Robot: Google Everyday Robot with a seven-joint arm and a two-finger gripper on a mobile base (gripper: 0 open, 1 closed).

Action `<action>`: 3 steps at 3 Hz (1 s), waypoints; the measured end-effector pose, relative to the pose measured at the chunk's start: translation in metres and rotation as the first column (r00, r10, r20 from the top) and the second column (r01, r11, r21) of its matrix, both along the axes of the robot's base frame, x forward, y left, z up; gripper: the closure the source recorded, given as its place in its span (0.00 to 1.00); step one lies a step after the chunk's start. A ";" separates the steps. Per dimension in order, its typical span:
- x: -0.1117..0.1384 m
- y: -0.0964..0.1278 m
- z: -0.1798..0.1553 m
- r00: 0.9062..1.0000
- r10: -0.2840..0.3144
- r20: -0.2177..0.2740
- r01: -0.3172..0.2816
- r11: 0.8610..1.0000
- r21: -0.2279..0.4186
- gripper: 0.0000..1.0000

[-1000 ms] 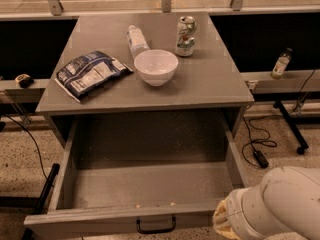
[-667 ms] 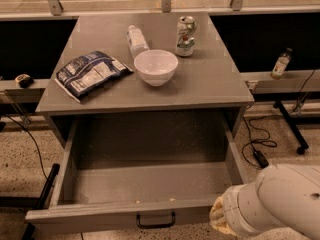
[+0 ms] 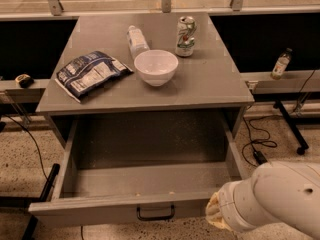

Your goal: Close top drawer

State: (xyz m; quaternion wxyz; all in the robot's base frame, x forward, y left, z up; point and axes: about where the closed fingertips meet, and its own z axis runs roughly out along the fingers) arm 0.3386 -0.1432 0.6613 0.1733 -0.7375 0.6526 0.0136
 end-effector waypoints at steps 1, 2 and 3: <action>0.013 0.008 -0.006 0.999 -0.011 0.032 0.010 0.999 0.030 1.00; 0.013 0.008 -0.006 0.999 -0.011 0.032 0.010 0.999 0.030 1.00; 0.019 0.007 -0.011 0.998 -0.033 0.049 0.031 0.998 0.048 1.00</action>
Offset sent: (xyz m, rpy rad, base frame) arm 0.0138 0.0078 -0.0057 0.0299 -0.0318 -0.0106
